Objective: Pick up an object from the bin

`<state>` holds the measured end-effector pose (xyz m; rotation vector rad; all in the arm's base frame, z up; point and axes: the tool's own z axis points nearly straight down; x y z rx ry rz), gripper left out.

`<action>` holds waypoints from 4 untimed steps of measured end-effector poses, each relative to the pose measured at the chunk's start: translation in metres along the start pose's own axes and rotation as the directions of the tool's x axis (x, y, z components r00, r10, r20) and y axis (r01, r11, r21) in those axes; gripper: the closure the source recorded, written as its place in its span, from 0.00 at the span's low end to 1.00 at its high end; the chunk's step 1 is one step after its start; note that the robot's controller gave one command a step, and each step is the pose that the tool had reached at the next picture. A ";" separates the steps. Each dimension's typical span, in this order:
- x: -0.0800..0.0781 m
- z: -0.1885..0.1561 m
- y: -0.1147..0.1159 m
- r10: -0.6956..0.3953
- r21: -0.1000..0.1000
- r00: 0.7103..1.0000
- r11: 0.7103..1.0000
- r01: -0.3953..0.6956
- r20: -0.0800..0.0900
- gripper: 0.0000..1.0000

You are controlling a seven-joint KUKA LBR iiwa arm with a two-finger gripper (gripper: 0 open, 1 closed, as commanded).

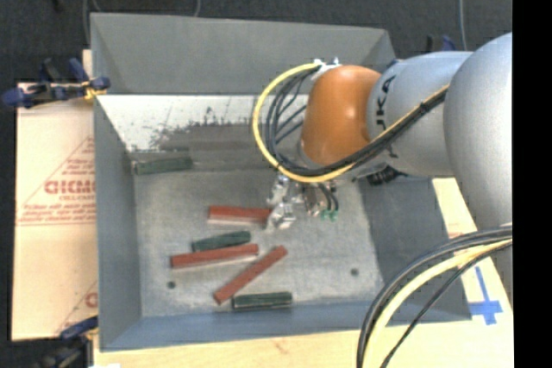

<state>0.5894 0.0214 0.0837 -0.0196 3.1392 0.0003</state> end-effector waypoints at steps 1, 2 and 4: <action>-0.028 -0.059 0.040 0.219 0.000 0.976 0.976 -0.219 0.002 1.00; -0.028 -0.059 0.040 0.219 0.000 0.976 0.976 -0.219 0.002 1.00; -0.022 -0.154 0.052 0.198 0.000 0.980 0.980 -0.198 0.001 1.00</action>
Offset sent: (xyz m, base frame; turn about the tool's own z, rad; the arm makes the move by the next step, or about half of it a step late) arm 0.0000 0.0000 0.0000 0.0000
